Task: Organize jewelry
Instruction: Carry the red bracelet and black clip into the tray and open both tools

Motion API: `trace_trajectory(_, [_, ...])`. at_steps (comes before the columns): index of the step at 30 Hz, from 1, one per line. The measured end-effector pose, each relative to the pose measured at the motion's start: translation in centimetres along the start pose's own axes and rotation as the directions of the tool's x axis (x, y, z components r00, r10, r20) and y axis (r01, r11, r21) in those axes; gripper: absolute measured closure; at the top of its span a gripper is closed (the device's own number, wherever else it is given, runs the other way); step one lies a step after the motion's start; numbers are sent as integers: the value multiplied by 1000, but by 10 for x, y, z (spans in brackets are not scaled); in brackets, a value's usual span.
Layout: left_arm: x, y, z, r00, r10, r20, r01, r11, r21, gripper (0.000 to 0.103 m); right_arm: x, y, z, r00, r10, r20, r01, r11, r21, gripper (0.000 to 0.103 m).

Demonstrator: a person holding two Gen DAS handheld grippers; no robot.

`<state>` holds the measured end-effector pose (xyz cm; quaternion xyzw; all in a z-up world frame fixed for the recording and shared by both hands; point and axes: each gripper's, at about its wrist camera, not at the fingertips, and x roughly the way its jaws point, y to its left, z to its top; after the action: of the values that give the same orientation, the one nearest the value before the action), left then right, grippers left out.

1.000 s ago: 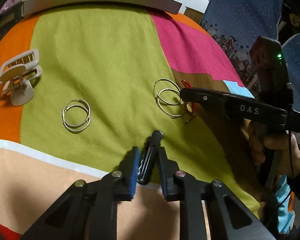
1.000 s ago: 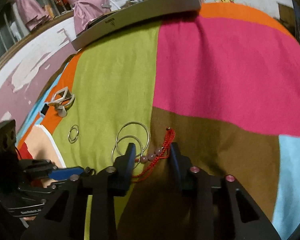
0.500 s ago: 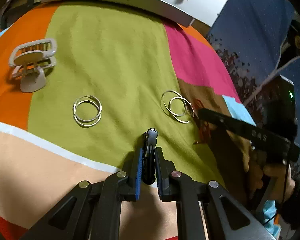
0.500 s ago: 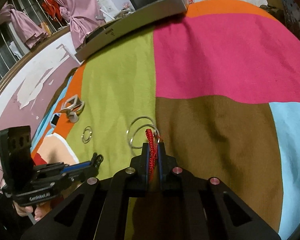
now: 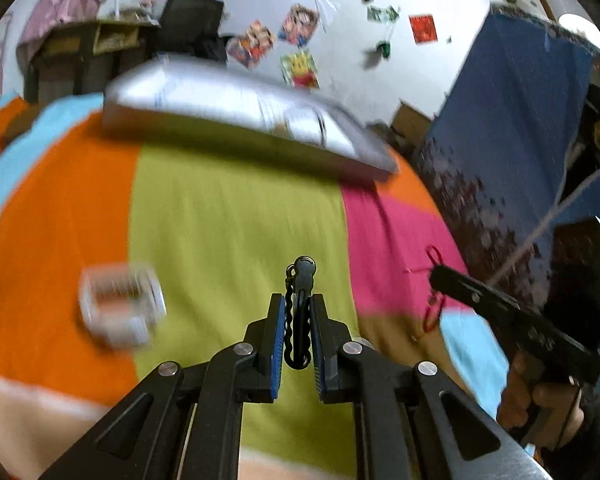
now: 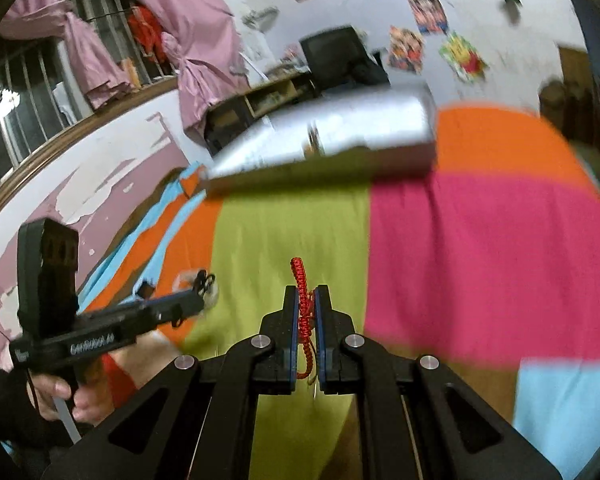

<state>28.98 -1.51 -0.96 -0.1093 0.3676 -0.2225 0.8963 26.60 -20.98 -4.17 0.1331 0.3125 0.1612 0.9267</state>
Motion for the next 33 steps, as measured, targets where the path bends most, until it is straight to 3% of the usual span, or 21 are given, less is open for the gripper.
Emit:
trace_trajectory(7, [16, 11, 97, 993, 63, 104, -65, 998, 12, 91, 16, 8, 103, 995, -57, 77, 68, 987, -145, 96])
trace_trajectory(14, [71, 27, 140, 993, 81, 91, -78, 996, -42, 91, 67, -10, 169, 987, -141, 79, 151, 978, -141, 96])
trace_trajectory(22, [112, 40, 141, 994, 104, 41, -102, 993, -62, 91, 108, -20, 156, 986, -168, 24, 169, 981, -99, 96])
trace_trajectory(27, [113, 28, 137, 987, 151, 53, -152, 988, 12, 89, 110, -23, 144, 985, -171, 10, 171, 980, -100, 96])
trace_trajectory(30, [108, 26, 134, 985, 163, 60, -164, 986, 20, 78, 104, -28, 143, 984, -177, 19, 178, 981, -84, 90])
trace_trajectory(33, [97, 22, 133, 981, 171, 91, -172, 985, 6, 55, 91, -31, 144, 983, -181, 40, 184, 980, -77, 73])
